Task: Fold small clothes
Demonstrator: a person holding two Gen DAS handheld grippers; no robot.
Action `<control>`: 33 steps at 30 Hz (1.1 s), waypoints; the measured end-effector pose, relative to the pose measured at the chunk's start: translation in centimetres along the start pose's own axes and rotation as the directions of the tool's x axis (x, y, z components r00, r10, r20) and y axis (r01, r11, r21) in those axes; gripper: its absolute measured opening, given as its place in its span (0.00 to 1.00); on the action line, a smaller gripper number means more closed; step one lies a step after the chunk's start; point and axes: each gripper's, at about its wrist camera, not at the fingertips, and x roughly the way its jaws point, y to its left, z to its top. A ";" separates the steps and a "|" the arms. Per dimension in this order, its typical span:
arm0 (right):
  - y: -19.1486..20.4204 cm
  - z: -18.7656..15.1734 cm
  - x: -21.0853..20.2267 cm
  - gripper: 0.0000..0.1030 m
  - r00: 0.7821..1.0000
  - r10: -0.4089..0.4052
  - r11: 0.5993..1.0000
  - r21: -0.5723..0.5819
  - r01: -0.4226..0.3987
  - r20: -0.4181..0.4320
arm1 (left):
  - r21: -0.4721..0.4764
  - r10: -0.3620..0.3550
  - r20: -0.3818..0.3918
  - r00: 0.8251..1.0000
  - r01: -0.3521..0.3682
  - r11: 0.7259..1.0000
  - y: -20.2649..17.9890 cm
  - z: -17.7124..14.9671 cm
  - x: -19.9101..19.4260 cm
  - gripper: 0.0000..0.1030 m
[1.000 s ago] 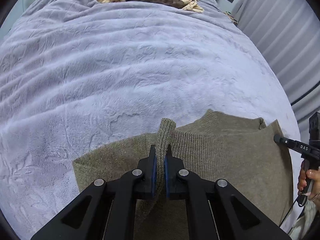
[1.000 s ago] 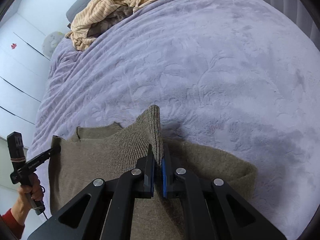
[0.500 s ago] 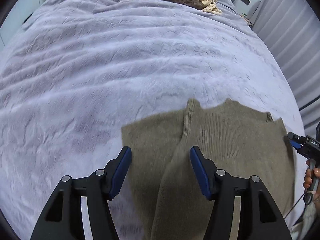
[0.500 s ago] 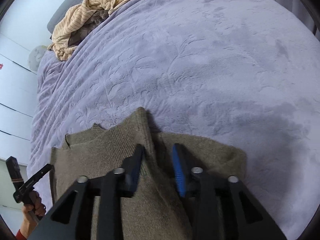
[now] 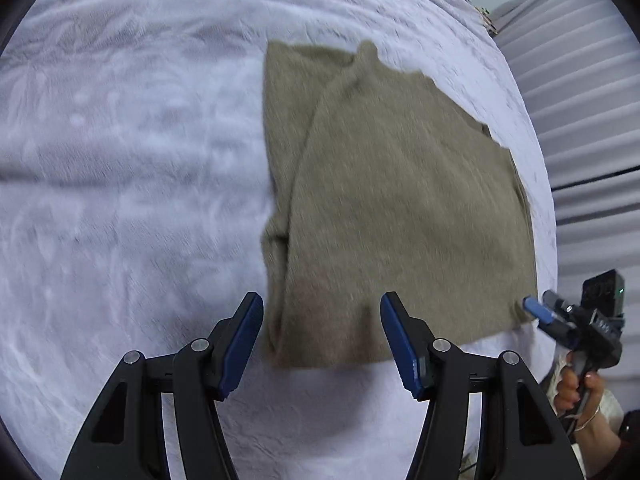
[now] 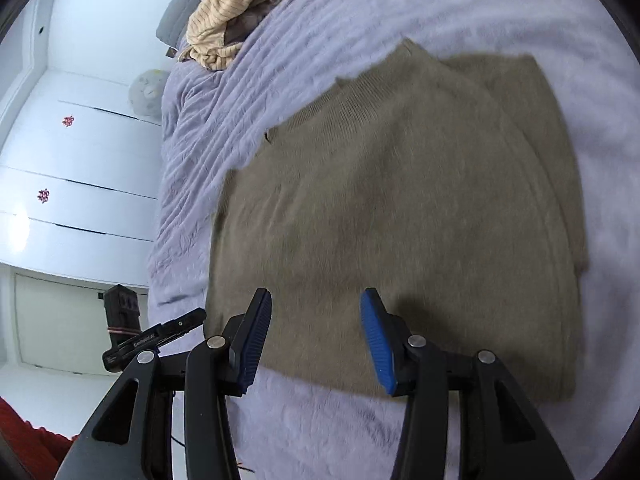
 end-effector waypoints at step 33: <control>-11.7 -1.7 -3.2 0.15 0.990 -0.110 0.955 0.287 0.081 0.087 | 0.025 -0.014 -0.007 1.000 0.014 1.000 1.2 -2.2 1.3 0.09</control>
